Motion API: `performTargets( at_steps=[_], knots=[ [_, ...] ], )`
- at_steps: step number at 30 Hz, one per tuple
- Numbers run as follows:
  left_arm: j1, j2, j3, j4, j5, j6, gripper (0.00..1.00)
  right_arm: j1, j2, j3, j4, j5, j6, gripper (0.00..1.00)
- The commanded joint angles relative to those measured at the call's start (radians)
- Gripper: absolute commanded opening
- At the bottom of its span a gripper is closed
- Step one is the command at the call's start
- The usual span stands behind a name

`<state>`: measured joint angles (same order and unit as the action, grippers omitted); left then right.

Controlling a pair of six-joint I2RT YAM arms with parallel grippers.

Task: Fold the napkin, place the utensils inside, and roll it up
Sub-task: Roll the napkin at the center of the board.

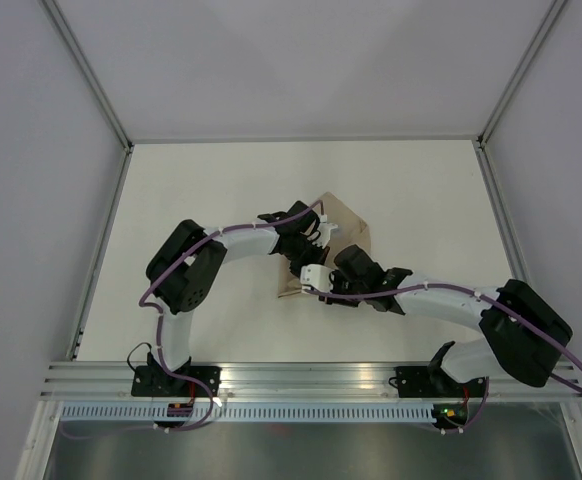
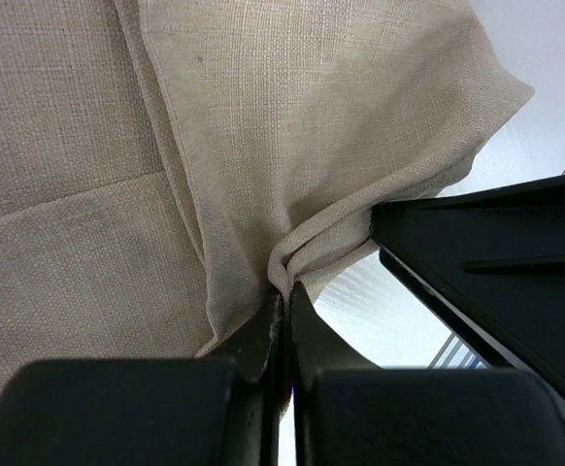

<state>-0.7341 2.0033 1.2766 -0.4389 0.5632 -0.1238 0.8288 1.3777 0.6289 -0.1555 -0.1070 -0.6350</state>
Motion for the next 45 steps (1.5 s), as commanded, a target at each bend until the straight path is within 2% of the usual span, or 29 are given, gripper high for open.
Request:
performTargets(
  at_steps=[1, 6, 10, 12, 13, 17, 20, 26, 27, 33, 40, 45],
  knots=[
    [-0.007, 0.066, -0.011, -0.089, -0.059, -0.019, 0.02, 0.004, 0.030, -0.005, 0.051, 0.007, -0.020, 0.36],
    [-0.007, 0.072, -0.008, -0.092, -0.060, -0.019, 0.02, 0.003, 0.050, -0.015, 0.074, 0.000, -0.014, 0.28],
    [-0.007, 0.083, -0.003, -0.095, -0.057, -0.022, 0.02, -0.002, 0.063, -0.014, 0.073, -0.010, -0.009, 0.14],
    [-0.007, 0.087, -0.003, -0.095, -0.059, -0.027, 0.02, -0.017, 0.064, -0.009, 0.067, -0.028, -0.005, 0.10],
    [-0.005, 0.087, -0.003, -0.093, -0.059, -0.028, 0.02, -0.031, 0.070, -0.005, 0.060, -0.057, 0.003, 0.05],
    [-0.005, 0.089, -0.002, -0.093, -0.048, -0.036, 0.02, -0.127, 0.115, 0.041, -0.007, -0.160, 0.017, 0.01],
    [-0.005, 0.080, 0.001, -0.090, -0.048, -0.043, 0.02, -0.196, 0.165, 0.074, -0.047, -0.245, 0.021, 0.00],
    [-0.004, 0.038, -0.011, -0.049, -0.017, -0.074, 0.10, -0.325, 0.305, 0.212, -0.205, -0.440, 0.020, 0.01],
    [-0.002, 0.031, -0.019, -0.041, -0.014, -0.082, 0.14, -0.339, 0.325, 0.230, -0.223, -0.456, 0.018, 0.00],
    [0.015, -0.052, -0.043, 0.026, -0.029, -0.115, 0.18, -0.413, 0.471, 0.385, -0.423, -0.581, -0.021, 0.01],
    [0.036, -0.166, -0.117, 0.135, -0.123, -0.142, 0.30, -0.465, 0.601, 0.511, -0.594, -0.660, -0.060, 0.01],
    [0.064, -0.227, -0.187, 0.236, -0.137, -0.175, 0.39, -0.485, 0.647, 0.543, -0.642, -0.671, -0.071, 0.00]
  ],
)
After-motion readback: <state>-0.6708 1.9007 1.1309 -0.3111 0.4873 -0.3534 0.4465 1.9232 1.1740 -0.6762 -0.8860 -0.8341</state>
